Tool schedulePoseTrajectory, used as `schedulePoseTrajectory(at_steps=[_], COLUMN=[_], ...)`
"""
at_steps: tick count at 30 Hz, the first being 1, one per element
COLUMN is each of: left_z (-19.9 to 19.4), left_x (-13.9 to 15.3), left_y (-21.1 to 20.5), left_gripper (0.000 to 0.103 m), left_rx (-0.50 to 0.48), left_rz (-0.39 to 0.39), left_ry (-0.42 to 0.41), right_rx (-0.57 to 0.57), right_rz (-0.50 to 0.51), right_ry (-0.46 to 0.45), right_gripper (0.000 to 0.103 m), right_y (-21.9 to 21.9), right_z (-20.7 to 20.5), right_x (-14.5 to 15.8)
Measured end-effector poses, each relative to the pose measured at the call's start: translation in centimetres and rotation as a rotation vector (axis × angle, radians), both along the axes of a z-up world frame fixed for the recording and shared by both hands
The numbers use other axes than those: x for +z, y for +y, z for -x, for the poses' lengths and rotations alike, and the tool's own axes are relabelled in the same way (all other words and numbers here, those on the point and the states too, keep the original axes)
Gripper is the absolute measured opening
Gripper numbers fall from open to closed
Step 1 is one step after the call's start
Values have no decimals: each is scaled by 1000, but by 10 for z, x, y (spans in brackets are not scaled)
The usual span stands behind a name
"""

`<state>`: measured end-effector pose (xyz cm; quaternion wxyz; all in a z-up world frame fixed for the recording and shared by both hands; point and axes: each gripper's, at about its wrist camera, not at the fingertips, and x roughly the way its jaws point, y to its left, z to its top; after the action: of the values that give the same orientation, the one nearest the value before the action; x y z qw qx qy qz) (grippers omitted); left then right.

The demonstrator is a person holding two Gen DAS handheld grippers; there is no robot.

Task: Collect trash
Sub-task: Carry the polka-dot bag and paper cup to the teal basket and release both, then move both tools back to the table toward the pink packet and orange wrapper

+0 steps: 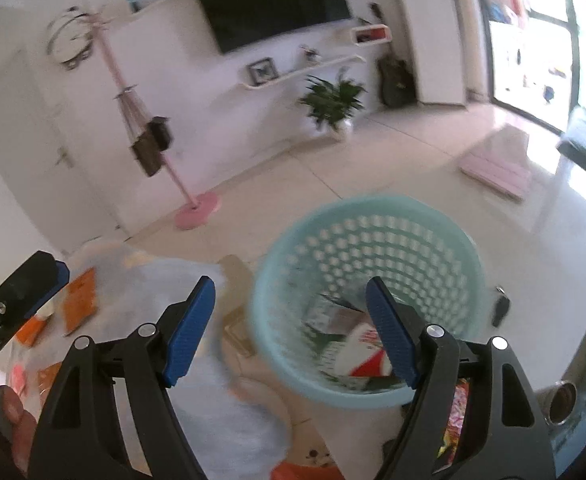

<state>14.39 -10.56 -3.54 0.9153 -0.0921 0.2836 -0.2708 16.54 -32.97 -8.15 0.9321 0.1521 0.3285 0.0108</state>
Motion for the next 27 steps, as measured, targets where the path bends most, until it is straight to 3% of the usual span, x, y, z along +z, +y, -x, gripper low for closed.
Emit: schedulePoseTrajectory(at_steps=[5,10,17,22,27], left_z=[30,58,102,102,79], left_x=[10,11,9,-15,-46], left_y=[59,128,225,279,308], left_gripper=[53,53,56,70,72], left_rx=[144,323,643,754,799], left_rz=[-22,-33,-110,-117,-110], left_ry=[-20,12,18,131,253], right_rx=[139,306,467,522,537], right_rz=[33,93,126,170,179], right_ry=[-43,-70,-62,-44,25], right_gripper=[74,74,74,74,74], right_y=[59,127,205,245,267], right_z=[7,17,20,5,-36], right_x=[14,19,13,2,-6])
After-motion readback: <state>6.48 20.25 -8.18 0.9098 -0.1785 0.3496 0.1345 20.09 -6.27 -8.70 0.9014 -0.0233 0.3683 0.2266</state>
